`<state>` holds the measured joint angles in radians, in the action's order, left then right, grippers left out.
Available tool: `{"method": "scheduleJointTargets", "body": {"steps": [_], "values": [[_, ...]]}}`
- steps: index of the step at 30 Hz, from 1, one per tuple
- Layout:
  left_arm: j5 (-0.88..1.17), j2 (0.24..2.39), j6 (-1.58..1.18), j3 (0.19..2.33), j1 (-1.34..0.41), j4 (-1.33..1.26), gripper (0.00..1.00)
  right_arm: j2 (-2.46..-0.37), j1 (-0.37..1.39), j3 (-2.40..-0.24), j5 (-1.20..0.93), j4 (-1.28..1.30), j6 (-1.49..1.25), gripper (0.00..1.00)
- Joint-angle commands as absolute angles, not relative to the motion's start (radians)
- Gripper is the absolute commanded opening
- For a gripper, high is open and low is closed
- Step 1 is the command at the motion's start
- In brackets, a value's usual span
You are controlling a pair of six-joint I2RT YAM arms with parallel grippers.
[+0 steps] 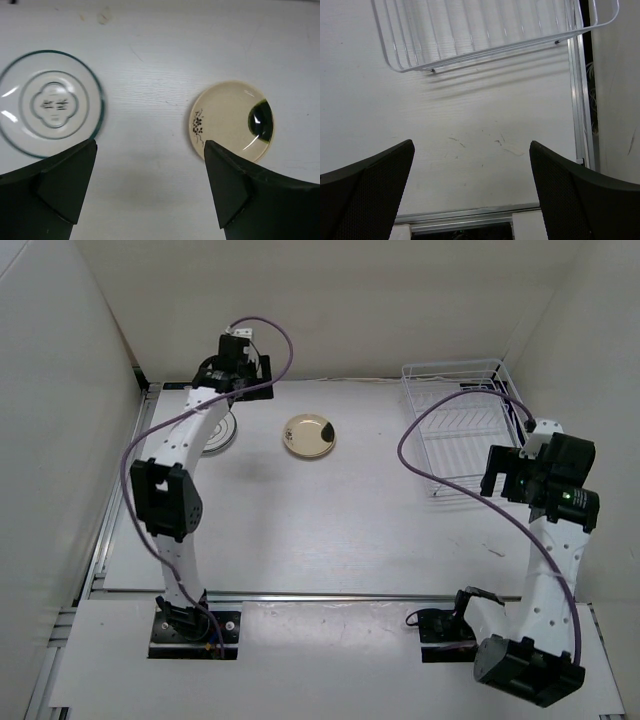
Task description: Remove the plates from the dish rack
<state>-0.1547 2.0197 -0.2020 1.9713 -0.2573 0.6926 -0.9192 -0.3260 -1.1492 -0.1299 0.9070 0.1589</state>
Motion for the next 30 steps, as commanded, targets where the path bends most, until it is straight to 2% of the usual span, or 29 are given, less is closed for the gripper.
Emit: {"method": "scheduleJointTargets", "body": {"steps": [1,7,11,15,23,30], "values": [[-0.271,1.812,-0.15,1.895,-0.238,0.692,1.0,-0.963,-0.33,-1.2,-0.082,0.852,0.124,0.99],[-0.377,1.571,-0.118,1.668,-0.12,0.692,1.0,-1.014,-0.33,-1.259,-0.02,0.784,0.046,0.99],[-0.266,1.415,-0.118,1.491,0.052,0.701,1.0,-1.063,-0.33,-1.31,0.0,0.784,0.015,0.99],[-0.256,1.252,-0.08,1.295,0.115,0.701,1.0,-1.063,-0.33,-1.295,0.0,0.773,0.006,0.99],[-0.009,0.952,-0.049,1.002,0.317,0.744,1.0,-0.956,-0.33,-1.08,0.064,0.741,0.044,0.99],[0.011,0.885,-0.049,0.9,0.36,0.744,1.0,-0.833,-0.33,-0.951,0.003,0.741,0.044,0.99]]}}
